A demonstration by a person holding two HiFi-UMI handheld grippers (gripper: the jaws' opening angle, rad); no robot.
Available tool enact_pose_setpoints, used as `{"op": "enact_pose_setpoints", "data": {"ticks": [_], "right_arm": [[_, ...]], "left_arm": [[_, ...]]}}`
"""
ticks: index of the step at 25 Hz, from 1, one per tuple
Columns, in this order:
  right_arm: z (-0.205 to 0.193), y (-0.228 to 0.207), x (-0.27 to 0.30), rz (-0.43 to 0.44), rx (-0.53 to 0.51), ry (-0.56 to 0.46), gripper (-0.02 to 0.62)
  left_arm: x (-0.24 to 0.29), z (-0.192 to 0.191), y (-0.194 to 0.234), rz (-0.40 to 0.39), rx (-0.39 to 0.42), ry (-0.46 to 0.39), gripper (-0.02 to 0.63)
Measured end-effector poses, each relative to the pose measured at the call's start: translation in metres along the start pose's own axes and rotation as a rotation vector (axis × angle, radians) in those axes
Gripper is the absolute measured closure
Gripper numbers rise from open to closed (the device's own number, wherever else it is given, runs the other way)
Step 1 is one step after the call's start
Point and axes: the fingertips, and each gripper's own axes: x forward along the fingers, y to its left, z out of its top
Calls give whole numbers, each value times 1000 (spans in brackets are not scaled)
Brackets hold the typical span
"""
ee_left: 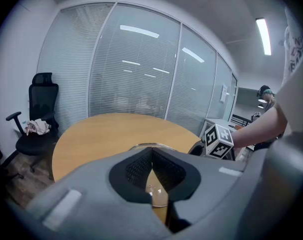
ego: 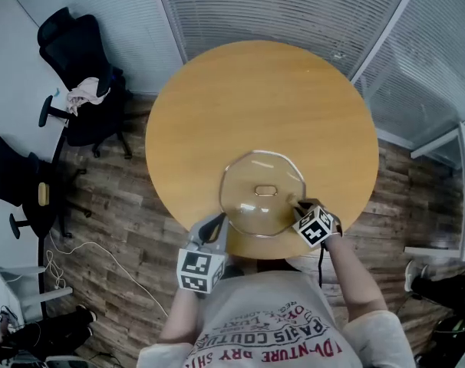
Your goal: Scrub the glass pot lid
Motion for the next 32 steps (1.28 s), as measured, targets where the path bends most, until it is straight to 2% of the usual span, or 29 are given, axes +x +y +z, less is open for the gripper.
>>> {"op": "enact_pose_setpoints", "data": {"ticks": [4, 9, 19, 29, 32], "right_arm": [[0, 21, -6, -29, 76, 23, 535], [6, 53, -10, -22, 130, 18, 535], [22, 103, -10, -11, 217, -2, 535], [42, 155, -1, 44, 159, -23, 534], [48, 173, 0, 108, 118, -30, 534]], "left_arm": [[-6, 3, 0, -47, 2, 0, 600], [-11, 0, 1, -89, 25, 3, 600], [-28, -6, 5, -132, 60, 13, 600], [-59, -20, 21, -139, 105, 26, 600], [-63, -22, 23, -143, 97, 24, 600]]}}
